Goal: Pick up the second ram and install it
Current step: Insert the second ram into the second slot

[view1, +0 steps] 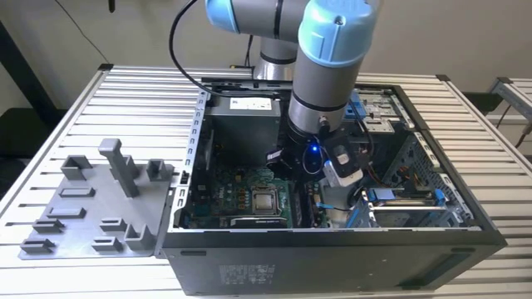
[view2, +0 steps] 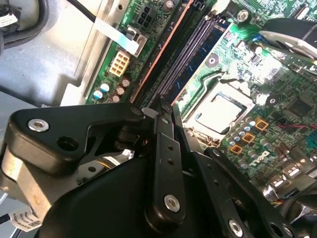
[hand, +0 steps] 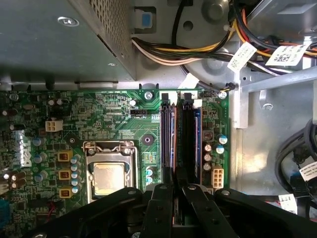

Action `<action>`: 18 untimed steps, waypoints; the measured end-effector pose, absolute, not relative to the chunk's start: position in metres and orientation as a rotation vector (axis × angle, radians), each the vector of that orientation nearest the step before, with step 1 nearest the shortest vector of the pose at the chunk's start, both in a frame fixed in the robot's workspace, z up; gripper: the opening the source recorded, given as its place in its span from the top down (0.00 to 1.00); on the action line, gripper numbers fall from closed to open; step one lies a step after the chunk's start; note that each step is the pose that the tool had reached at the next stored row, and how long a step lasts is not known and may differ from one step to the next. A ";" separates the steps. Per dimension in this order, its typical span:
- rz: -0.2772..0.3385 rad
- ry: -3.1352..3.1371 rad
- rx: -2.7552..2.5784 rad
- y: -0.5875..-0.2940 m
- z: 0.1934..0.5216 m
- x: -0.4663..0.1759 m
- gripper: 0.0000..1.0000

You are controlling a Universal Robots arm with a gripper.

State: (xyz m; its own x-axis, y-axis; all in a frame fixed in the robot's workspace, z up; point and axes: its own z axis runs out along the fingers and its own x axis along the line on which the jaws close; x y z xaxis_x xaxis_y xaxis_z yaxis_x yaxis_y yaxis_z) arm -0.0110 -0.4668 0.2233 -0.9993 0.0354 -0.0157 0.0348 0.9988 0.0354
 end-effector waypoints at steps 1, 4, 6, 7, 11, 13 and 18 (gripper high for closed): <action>0.055 3.122 0.051 -0.467 0.223 -0.011 0.86; 0.055 3.120 0.044 -0.467 0.223 -0.011 0.86; 0.054 3.119 0.041 -0.467 0.223 -0.011 0.86; 0.054 3.119 0.039 -0.467 0.223 -0.011 0.86; 0.055 3.119 0.034 -0.467 0.222 -0.011 0.86; 0.055 3.119 0.032 -0.467 0.222 -0.010 0.86; 0.055 3.119 0.031 -0.467 0.221 -0.010 0.86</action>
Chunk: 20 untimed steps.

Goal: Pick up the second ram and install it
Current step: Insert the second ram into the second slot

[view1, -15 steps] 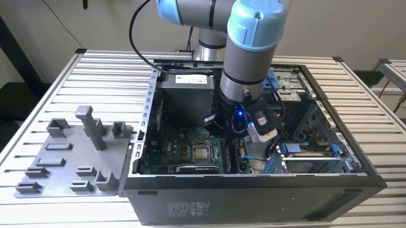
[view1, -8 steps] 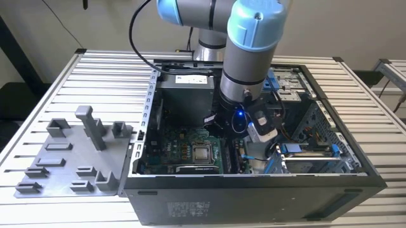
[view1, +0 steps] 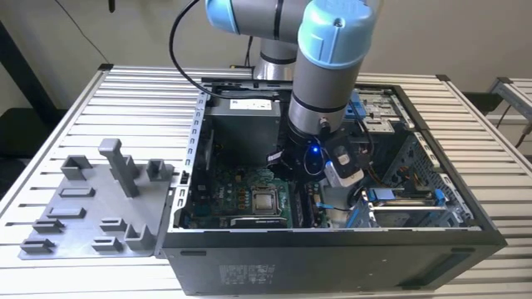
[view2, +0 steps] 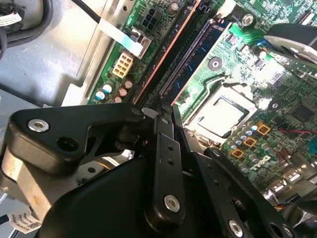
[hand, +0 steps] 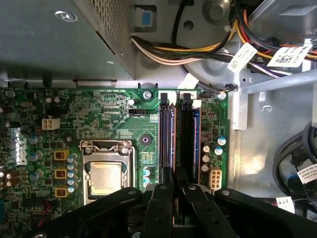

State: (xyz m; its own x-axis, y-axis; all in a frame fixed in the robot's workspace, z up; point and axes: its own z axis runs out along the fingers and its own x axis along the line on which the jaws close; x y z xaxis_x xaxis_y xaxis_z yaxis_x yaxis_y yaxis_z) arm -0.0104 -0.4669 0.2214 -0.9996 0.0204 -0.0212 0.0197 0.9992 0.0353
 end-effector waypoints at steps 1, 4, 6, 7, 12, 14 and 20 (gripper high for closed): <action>0.055 3.119 0.031 -0.467 0.221 -0.010 0.86; 0.055 3.119 0.031 -0.467 0.221 -0.010 0.86; 0.055 3.119 0.031 -0.467 0.221 -0.010 0.86; 0.055 3.119 0.031 -0.467 0.221 -0.010 0.86; 0.055 3.119 0.031 -0.467 0.220 -0.010 0.86; 0.055 3.119 0.031 -0.467 0.217 -0.011 0.86; 0.054 3.120 0.031 -0.467 0.213 -0.011 0.86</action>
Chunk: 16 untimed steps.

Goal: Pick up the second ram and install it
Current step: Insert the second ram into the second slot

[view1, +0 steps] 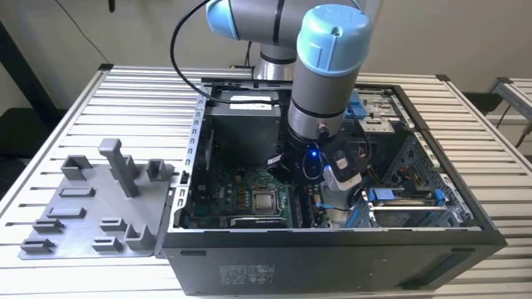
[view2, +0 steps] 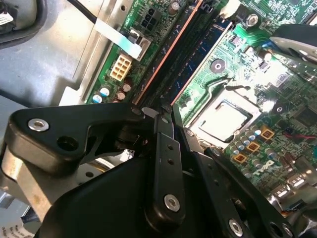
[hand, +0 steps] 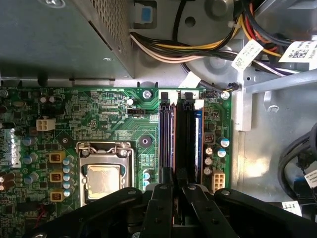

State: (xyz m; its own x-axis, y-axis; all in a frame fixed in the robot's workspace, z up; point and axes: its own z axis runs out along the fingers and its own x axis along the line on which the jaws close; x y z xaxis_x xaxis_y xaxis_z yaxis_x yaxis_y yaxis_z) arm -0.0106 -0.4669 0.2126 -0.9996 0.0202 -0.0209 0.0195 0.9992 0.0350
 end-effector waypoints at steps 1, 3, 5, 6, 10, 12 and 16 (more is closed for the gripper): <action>0.055 3.120 0.031 -0.467 0.212 -0.011 0.86; 0.054 3.120 0.031 -0.467 0.212 -0.011 0.86; 0.055 3.120 0.031 -0.467 0.211 -0.011 0.85; 0.055 3.120 0.031 -0.467 0.211 -0.011 0.85; 0.055 3.120 0.032 -0.467 0.224 -0.011 0.78; 0.055 3.120 0.032 -0.467 0.233 -0.011 0.78; 0.055 3.120 0.032 -0.467 0.241 -0.010 0.78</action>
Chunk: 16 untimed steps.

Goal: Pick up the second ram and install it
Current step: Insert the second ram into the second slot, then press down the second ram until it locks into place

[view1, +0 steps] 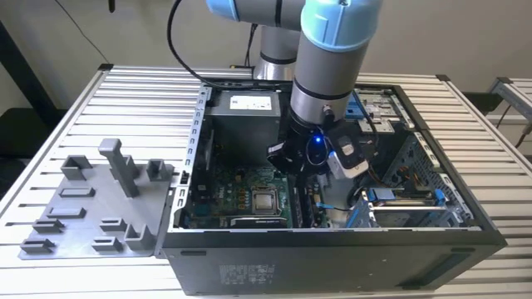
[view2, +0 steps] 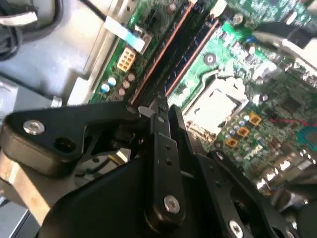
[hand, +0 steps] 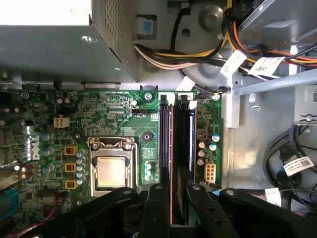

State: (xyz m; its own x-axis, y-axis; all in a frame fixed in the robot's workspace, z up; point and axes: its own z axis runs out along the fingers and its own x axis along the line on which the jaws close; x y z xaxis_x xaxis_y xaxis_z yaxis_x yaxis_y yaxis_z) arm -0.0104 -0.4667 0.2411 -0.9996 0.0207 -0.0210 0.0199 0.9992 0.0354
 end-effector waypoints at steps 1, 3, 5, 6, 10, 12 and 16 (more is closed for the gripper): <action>0.055 3.120 0.032 -0.467 0.241 -0.010 0.78; 0.055 3.120 0.032 -0.467 0.241 -0.010 0.87; 0.055 3.120 0.032 -0.467 0.241 -0.010 0.89; 0.055 3.120 0.032 -0.466 0.241 -0.010 0.89; 0.055 3.120 0.032 -0.466 0.241 -0.010 0.89; 0.055 3.120 0.032 -0.466 0.241 -0.010 0.89; 0.055 3.120 0.032 -0.466 0.241 -0.010 0.89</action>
